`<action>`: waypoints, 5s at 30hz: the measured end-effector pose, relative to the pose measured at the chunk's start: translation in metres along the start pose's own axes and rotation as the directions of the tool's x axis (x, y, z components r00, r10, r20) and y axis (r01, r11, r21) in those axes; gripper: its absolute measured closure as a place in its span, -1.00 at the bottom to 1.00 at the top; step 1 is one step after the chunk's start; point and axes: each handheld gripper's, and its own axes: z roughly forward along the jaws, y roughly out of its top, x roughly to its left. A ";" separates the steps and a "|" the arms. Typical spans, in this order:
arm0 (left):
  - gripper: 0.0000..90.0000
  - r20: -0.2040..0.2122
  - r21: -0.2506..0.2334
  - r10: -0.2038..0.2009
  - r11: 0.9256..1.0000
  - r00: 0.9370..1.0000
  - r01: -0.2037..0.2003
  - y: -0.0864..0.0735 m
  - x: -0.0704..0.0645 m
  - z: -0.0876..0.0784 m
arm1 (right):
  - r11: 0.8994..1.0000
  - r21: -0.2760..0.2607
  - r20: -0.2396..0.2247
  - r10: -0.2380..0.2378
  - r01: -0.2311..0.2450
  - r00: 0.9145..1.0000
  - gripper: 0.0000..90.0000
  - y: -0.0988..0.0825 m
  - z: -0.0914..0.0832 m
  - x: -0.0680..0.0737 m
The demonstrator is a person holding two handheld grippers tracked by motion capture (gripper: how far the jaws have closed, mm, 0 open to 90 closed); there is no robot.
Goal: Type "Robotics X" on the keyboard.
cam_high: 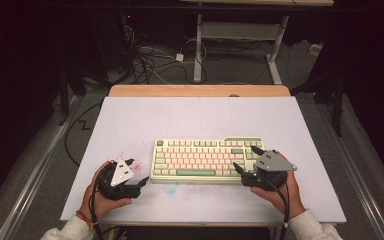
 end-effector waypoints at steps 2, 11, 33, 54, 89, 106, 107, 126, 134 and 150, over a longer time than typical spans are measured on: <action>-0.45 0.002 -0.004 -0.012 1.000 1.000 0.012 0.002 0.000 -0.001 | 1.000 0.003 0.013 0.001 -0.001 1.000 -0.45 -0.006 -0.005 0.000; 0.19 0.056 -0.012 -0.030 0.999 0.998 0.030 0.014 0.003 -0.003 | 1.000 0.007 0.026 0.010 -0.010 1.000 -0.44 -0.024 -0.023 0.001; 0.95 0.219 0.005 0.051 0.999 0.975 -0.053 0.076 -0.016 0.028 | 0.999 0.052 0.031 -0.007 0.005 1.000 -0.44 -0.036 -0.028 0.002; 0.94 0.300 0.064 0.139 0.984 0.944 -0.165 0.111 -0.043 0.073 | 0.997 0.068 0.013 -0.020 0.020 1.000 -0.44 -0.037 -0.024 0.005; 0.92 0.298 0.072 0.166 0.978 0.940 -0.195 0.123 -0.054 0.097 | 0.994 0.092 -0.007 -0.050 0.051 0.999 -0.44 -0.038 -0.020 0.008; 0.60 0.230 -0.001 0.163 0.986 0.959 -0.168 0.115 -0.031 0.070 | 0.995 0.088 -0.002 -0.050 0.050 0.999 -0.44 -0.038 -0.022 0.007; 0.56 0.227 -0.006 0.173 0.984 0.958 -0.176 0.114 -0.031 0.069 | 0.995 0.088 -0.002 -0.050 0.050 0.999 -0.44 -0.038 -0.022 0.007; -0.55 0.048 -0.090 0.144 0.986 0.988 -0.139 0.059 -0.012 0.028 | 0.996 0.083 0.008 -0.030 0.030 1.000 -0.42 -0.037 -0.023 0.003; -0.61 -0.001 -0.054 0.124 0.991 0.992 -0.123 0.029 -0.003 0.019 | 0.996 0.092 0.009 -0.015 0.014 1.000 -0.41 -0.036 -0.019 -0.001; -0.61 -0.002 0.007 0.074 0.997 0.997 -0.074 -0.006 -0.002 0.005 | 0.996 0.084 0.008 0.013 -0.014 1.000 -0.26 -0.025 -0.011 -0.011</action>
